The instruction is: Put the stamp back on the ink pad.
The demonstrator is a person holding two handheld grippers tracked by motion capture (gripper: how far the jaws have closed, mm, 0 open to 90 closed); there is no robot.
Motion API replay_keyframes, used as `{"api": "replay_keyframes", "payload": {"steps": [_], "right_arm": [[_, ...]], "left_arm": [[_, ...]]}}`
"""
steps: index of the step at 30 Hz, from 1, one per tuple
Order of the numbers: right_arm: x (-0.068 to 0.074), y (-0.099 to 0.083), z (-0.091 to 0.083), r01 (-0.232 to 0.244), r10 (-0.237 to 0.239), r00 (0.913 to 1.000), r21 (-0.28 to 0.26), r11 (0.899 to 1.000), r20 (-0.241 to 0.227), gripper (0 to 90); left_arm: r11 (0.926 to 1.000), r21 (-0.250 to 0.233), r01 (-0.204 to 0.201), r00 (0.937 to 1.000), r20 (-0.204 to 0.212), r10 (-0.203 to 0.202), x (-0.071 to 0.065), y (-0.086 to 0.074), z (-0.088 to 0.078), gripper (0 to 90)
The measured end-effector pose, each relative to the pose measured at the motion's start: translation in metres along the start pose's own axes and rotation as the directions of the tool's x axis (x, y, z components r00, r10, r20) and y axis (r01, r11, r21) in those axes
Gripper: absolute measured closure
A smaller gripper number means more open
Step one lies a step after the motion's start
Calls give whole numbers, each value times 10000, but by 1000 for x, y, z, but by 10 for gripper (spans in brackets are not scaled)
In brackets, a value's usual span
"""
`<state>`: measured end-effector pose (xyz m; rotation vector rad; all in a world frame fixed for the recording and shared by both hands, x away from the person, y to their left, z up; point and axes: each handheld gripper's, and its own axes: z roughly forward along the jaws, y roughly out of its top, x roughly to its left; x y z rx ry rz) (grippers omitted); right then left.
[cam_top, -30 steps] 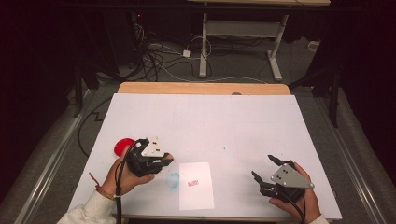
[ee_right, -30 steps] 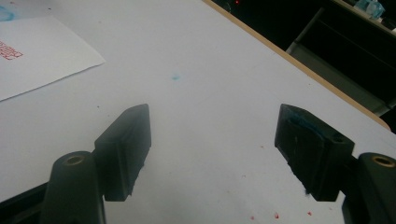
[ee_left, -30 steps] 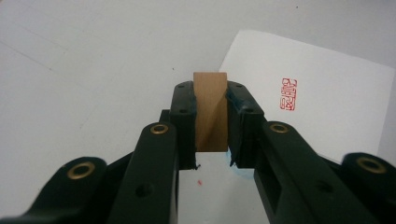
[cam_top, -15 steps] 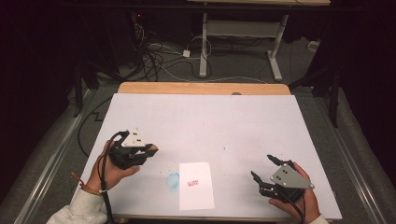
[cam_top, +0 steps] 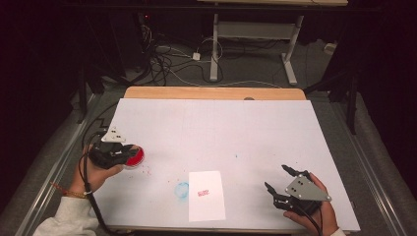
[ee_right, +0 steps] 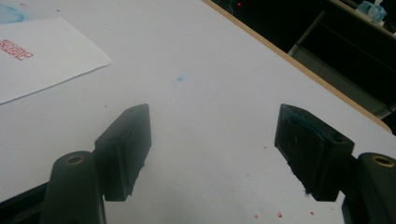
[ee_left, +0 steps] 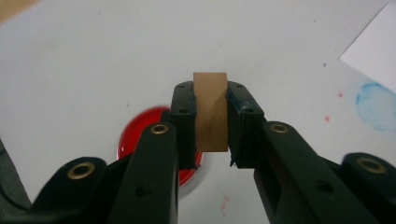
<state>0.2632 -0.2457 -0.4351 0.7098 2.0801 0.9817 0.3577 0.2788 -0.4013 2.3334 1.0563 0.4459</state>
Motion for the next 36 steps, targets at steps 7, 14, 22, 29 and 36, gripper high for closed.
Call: {"api": "replay_keyframes", "payload": {"steps": [7, 14, 22, 29, 36], "right_arm": [[0, -1, 1, -4, 4, 10000, 96, 10000, -16, 279], [0, -2, 1, -16, 16, 10000, 120, 9999, 36, 279], [0, -2, 1, 27, -27, 10000, 155, 9999, 22, 279], [0, -2, 1, 69, -69, 10000, 165, 9998, -3, 280], [0, -2, 1, 58, -58, 10000, 174, 9998, 1, 280]], "left_arm": [[9966, 749, 347, 9993, 120, -357, 13, -9, 20, 732], [9916, 1158, 580, 9981, 115, -597, 19, -13, 35, 731], [9878, 1429, 621, 9981, -94, -614, 20, -14, 45, 722], [9865, 1494, 664, 9978, -175, -645, 20, -15, 47, 700], [9919, 927, 866, 9961, -265, -845, 20, -13, 38, 561]]}}
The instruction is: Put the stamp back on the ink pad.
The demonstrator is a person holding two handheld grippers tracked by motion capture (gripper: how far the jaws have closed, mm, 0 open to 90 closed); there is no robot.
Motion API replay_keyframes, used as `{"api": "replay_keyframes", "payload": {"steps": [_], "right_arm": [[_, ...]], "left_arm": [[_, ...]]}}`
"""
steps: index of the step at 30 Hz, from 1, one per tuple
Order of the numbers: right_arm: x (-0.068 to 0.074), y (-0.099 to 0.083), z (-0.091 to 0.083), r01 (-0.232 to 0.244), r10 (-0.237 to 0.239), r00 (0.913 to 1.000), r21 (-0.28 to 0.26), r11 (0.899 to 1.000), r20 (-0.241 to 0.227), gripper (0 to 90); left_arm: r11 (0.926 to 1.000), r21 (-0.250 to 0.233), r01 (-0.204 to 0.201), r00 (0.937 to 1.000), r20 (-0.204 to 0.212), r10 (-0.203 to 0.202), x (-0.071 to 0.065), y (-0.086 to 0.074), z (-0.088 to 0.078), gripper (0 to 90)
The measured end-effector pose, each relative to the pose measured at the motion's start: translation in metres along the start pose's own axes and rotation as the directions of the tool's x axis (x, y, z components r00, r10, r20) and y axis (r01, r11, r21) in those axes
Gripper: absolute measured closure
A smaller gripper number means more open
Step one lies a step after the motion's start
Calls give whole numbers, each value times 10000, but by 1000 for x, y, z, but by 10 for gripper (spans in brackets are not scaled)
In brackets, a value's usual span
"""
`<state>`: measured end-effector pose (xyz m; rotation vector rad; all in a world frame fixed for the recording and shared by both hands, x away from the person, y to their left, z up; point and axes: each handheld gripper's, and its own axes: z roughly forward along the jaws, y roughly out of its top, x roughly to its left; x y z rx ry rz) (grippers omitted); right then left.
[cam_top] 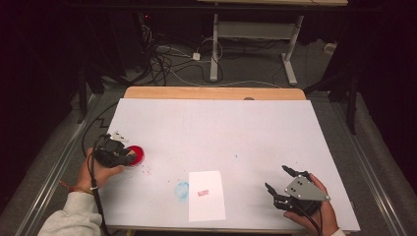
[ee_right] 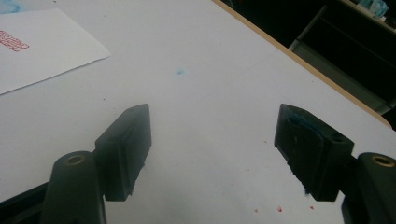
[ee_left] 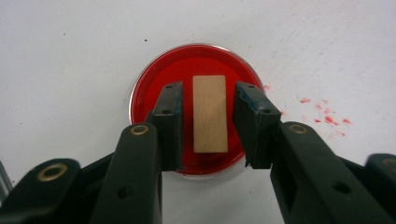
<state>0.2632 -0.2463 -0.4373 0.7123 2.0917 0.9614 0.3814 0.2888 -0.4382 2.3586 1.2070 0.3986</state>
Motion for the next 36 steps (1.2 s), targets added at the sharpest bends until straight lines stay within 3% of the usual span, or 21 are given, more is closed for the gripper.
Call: {"api": "replay_keyframes", "payload": {"steps": [3, 5, 7, 15, 19, 21, 23, 24, 27, 28, 29, 33, 36], "right_arm": [[0, 0, 0, 22, -22, 10000, -21, 10000, 30, 279], [0, 0, -1, -38, 39, 10000, -59, 10000, 40, 278], [-1, 0, -1, -52, 53, 10000, -68, 10000, 72, 278], [-1, 0, -2, -84, 85, 9999, -115, 9999, 79, 278], [-1, 0, -2, -83, 84, 9999, -124, 9999, 82, 278], [-1, 0, -2, -65, 66, 9999, -124, 9999, 102, 278], [-1, 0, -2, -85, 86, 9999, -138, 9999, 108, 278], [-1, 0, -2, -85, 87, 9999, -143, 9999, 101, 278], [-1, 0, -2, -119, 120, 9999, -148, 9998, 58, 277], [-1, 0, -1, -129, 130, 9999, -153, 9998, 50, 277], [-1, 0, -1, -143, 143, 9999, -160, 9998, 37, 277], [-1, -1, -2, -201, 201, 9998, -153, 9997, 27, 276], [-2, -2, -2, -304, 304, 9995, -171, 9994, 10, 276]], "left_arm": [[9978, -653, -61, 9999, -89, 55, -3, 2, -10, 493], [9918, -1244, -276, 9996, -24, 275, -7, 3, -18, 472], [9858, -1644, -338, 9990, -333, 287, -12, 5, -24, 391], [9509, -2961, -902, 9950, -686, 730, -30, 10, -37, 250], [9371, -3280, -1198, 9921, -745, 1008, -39, 12, -38, 194], [9272, -3478, -1389, 9894, -891, 1149, -44, 12, -40, 193], [9123, -3825, -1464, 9886, -901, 1209, -50, 12, -42, 179], [8997, -4030, -1678, 9852, -1008, 1386, -53, 12, -42, 171], [8776, -4322, -2074, 9777, -1226, 1707, -64, 11, -44, 155], [8666, -4508, -2139, 9762, -1301, 1733, -68, 9, -45, 155], [8622, -4645, -2021, 9788, -1244, 1625, -72, 7, -45, 155], [8336, -5036, -2271, 9736, -1372, 1823, -84, 1, -45, 154], [8309, -4912, -2614, 9649, -1557, 2115, -94, -1, -42, 154]]}}
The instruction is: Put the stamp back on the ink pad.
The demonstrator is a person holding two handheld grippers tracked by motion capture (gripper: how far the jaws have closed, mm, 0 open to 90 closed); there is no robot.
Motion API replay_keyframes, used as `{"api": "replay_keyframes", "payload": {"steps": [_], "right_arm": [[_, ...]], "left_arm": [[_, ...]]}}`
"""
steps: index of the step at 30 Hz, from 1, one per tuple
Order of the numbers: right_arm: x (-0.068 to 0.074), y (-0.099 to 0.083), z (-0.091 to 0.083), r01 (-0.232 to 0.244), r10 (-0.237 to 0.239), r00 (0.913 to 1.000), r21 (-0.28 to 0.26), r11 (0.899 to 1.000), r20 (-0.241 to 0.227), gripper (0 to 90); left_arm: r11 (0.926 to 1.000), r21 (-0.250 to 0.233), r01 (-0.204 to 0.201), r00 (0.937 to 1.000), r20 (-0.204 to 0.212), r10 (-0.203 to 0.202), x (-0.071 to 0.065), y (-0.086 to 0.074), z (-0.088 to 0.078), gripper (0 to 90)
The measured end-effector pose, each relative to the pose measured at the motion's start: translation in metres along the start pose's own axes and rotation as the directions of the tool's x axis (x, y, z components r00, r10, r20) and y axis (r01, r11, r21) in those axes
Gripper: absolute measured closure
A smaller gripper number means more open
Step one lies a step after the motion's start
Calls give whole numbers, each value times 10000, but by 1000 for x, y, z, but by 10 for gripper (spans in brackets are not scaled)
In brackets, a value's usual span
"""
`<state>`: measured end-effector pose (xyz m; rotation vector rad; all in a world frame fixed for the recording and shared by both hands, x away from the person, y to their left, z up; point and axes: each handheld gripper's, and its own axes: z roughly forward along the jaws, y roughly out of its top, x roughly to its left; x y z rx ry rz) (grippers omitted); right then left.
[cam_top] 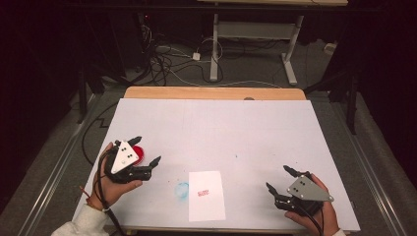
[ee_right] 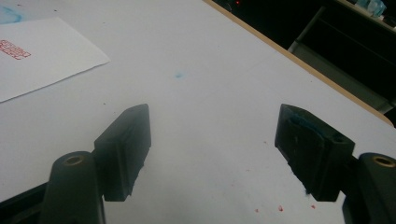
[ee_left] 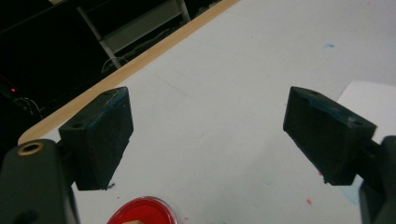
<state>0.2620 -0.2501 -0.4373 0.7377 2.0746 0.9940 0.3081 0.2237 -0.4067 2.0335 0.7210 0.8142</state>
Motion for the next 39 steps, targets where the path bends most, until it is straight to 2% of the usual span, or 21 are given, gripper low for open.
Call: {"api": "replay_keyframes", "payload": {"steps": [5, 7, 11, 14, 16, 17, 21, 24, 30, 32, 39], "right_arm": [[1, 0, -2, -29, 29, 10000, -49, 10000, 32, 276], [2, 0, -2, 12, -12, 10000, -49, 10000, 1, 276], [3, 0, -2, 7, -7, 10000, -72, 10000, -45, 274], [2, 0, -1, -22, 21, 10000, -84, 10000, -87, 273], [3, 0, 0, -6, 5, 9999, -102, 9999, -102, 273], [3, 0, -1, -21, 19, 9999, -118, 9999, -125, 273], [3, 0, -1, -54, 52, 9999, -114, 9999, -156, 273], [4, 0, -1, -18, 16, 9999, -105, 9999, -141, 274], [6, 2, -1, 49, -50, 9999, -95, 9999, -95, 274], [7, 3, 0, 82, -83, 9999, -72, 9999, -126, 273], [5, 1, 0, 44, -45, 9999, -69, 10000, -117, 274]], "left_arm": [[9996, -186, -208, 9997, 89, 209, -12, -2, -1, 154], [9997, -229, -130, 9997, 197, 135, -16, -4, -2, 154], [9995, -248, -219, 9996, 176, 223, -24, -13, -2, 154], [9997, -74, -234, 9993, 273, 236, -31, -20, -1, 154], [9992, 117, -386, 9986, 358, 381, -35, -26, 0, 154], [9995, 177, -264, 9985, 487, 255, -36, -28, 1, 154], [9971, 653, -381, 9982, 486, 349, -43, -35, 3, 154], [9975, 576, -418, 9969, 686, 379, -46, -36, 2, 154], [9975, 414, -579, 9960, 701, 549, -49, -36, -1, 154], [9979, 379, -516, 9959, 757, 486, -48, -37, -1, 154], [9967, 458, -672, 9947, 807, 633, -49, -35, 2, 154]]}}
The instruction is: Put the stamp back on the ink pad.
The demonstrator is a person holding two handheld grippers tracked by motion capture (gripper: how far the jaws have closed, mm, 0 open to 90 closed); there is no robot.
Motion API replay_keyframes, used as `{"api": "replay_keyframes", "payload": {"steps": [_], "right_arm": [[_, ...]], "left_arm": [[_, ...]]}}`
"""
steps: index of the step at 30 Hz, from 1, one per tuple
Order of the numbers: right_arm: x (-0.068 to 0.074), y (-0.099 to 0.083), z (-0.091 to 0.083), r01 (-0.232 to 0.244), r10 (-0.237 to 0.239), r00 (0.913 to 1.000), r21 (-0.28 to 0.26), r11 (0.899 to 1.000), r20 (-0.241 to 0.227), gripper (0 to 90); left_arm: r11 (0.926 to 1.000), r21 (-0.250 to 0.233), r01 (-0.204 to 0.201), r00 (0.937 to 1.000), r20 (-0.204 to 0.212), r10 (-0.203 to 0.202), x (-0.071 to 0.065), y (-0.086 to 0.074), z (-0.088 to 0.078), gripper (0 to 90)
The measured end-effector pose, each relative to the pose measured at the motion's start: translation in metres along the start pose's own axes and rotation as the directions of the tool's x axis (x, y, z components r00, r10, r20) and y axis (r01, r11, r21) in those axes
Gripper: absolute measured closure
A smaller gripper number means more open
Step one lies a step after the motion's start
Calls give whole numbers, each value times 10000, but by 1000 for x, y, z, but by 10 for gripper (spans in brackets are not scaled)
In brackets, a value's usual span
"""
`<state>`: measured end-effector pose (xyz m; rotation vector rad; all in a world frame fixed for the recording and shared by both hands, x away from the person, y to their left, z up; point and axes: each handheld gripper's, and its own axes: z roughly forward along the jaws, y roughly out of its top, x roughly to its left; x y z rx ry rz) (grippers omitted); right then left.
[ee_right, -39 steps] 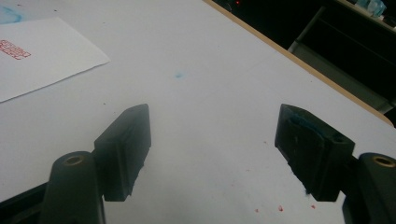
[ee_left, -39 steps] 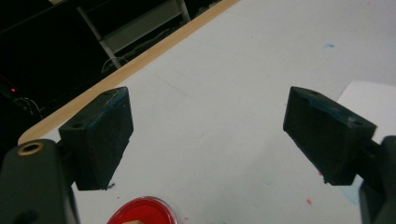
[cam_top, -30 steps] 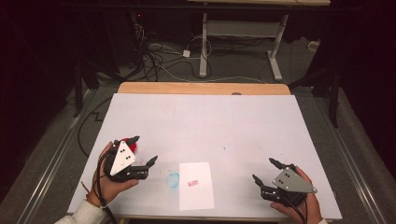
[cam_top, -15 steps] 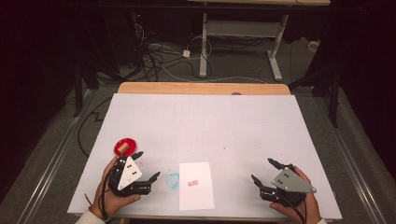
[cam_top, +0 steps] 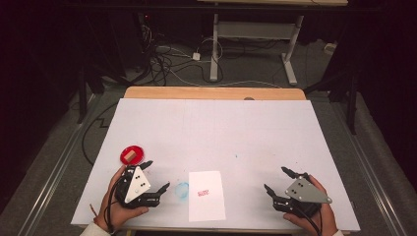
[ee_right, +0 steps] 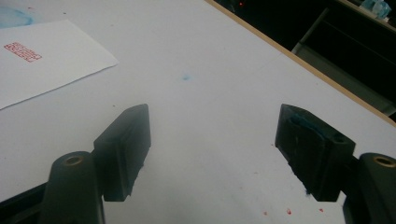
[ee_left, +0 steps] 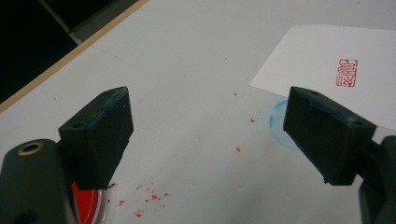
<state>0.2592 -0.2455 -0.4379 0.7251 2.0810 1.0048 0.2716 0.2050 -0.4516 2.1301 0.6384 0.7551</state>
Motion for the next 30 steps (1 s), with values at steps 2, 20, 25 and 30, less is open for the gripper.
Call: {"api": "replay_keyframes", "payload": {"steps": [2, 20, 25, 30], "right_arm": [[-1, 0, 0, 7, -7, 10000, -15, 10000, -22, 275], [-1, -2, 0, -13, 13, 10000, 3, 10000, 3, 275], [-2, -3, -1, 0, 0, 10000, 0, 10000, 70, 276], [-3, -4, -1, -27, 27, 9999, 6, 10000, 102, 276]], "left_arm": [[10000, 49, -45, 10000, -21, 45, -1, 0, 1, 154], [9998, 195, -31, 9999, -132, 34, 1, 2, 5, 154], [9993, 357, -95, 9999, -116, 99, 0, 3, 8, 155], [9992, 395, -116, 9999, -78, 119, -1, 3, 11, 155]]}}
